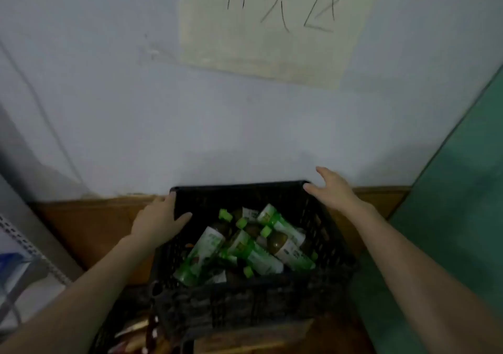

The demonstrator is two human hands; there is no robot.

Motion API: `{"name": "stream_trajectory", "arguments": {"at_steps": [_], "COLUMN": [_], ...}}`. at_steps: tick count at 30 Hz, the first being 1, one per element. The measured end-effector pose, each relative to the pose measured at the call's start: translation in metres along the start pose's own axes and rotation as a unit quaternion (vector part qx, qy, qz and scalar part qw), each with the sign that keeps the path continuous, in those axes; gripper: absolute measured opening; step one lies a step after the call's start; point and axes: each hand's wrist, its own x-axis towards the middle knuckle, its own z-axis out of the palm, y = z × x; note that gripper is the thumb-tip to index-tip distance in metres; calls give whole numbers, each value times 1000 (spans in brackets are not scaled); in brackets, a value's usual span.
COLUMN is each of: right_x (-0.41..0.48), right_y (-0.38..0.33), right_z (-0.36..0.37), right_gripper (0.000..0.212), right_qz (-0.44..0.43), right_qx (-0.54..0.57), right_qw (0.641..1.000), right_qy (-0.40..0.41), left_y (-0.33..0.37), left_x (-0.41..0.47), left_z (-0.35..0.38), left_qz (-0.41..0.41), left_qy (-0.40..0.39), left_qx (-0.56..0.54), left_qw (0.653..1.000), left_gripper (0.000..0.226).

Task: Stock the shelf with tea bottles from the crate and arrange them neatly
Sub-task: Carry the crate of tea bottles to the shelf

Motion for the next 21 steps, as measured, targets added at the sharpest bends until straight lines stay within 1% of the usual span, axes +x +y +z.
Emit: {"name": "stream_trajectory", "arguments": {"at_steps": [2, 4, 8, 10, 13, 14, 16, 18, 21], "right_x": [1, 2, 17, 32, 51, 57, 66, 72, 75], "right_y": [17, 38, 75, 94, 112, 116, 123, 126, 130], "right_z": [9, 21, 39, 45, 53, 56, 63, 70, 76], "right_gripper": [65, 61, 70, 75, 78, 76, 63, 49, 41], "right_qz": [30, 67, 128, 159, 190, 192, 183, 168, 155], "right_qx": [5, 12, 11, 18, 25, 30, 37, 38, 41], "right_qw": [999, 997, 990, 985, 976, 975, 974, 977, 981], "right_qy": [-13, -33, -49, -67, -100, -109, -125, -125, -114], "left_y": [-14, -26, -42, -46, -42, -41, -37, -33, -33], "left_x": [2, -1, 4, 13, 23, 26, 30, 31, 28], "left_z": [11, 22, 47, 56, 70, 75, 80, 82, 80], "left_qz": [-39, -97, -158, -189, -209, -212, -231, -238, -253], "left_qy": [-20, -33, -60, -80, -79, -70, -43, -25, -10], "left_qx": [-17, -26, -41, -79, -128, -131, -148, -162, -189], "left_qw": [999, 994, 985, 976, 966, 966, 961, 957, 949], "left_gripper": [67, 67, 77, 74, 60, 55, 50, 48, 50]}}
